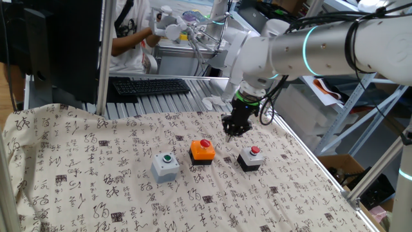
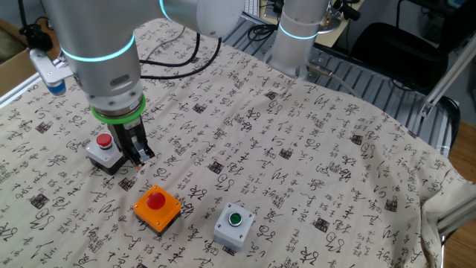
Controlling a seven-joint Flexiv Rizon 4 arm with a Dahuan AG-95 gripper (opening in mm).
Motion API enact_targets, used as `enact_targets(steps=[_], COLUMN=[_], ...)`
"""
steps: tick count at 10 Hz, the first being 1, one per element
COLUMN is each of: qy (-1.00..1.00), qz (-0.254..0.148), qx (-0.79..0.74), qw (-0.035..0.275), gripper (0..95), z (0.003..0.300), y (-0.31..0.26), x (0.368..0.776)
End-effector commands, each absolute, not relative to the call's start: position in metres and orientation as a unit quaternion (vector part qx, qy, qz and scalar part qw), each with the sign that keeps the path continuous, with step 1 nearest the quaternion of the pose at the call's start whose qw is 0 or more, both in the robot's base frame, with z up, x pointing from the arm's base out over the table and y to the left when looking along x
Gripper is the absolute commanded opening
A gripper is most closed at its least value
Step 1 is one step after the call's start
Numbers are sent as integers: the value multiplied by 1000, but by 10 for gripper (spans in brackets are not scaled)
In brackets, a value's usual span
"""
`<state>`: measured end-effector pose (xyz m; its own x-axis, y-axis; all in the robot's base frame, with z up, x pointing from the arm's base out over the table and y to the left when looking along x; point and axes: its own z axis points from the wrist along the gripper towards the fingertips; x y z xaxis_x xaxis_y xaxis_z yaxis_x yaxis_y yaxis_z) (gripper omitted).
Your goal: Press three buttons from left to right in sequence
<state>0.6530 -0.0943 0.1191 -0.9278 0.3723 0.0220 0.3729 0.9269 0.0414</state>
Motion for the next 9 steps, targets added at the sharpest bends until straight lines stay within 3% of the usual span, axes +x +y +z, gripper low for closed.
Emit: enact_targets(steps=[1,9], qy=[-981,-980], qz=[-22,-16], qx=[-192,-200], qw=[7,8], gripper=[0,0], z=[118,115], y=[-90,-80], x=[658,664])
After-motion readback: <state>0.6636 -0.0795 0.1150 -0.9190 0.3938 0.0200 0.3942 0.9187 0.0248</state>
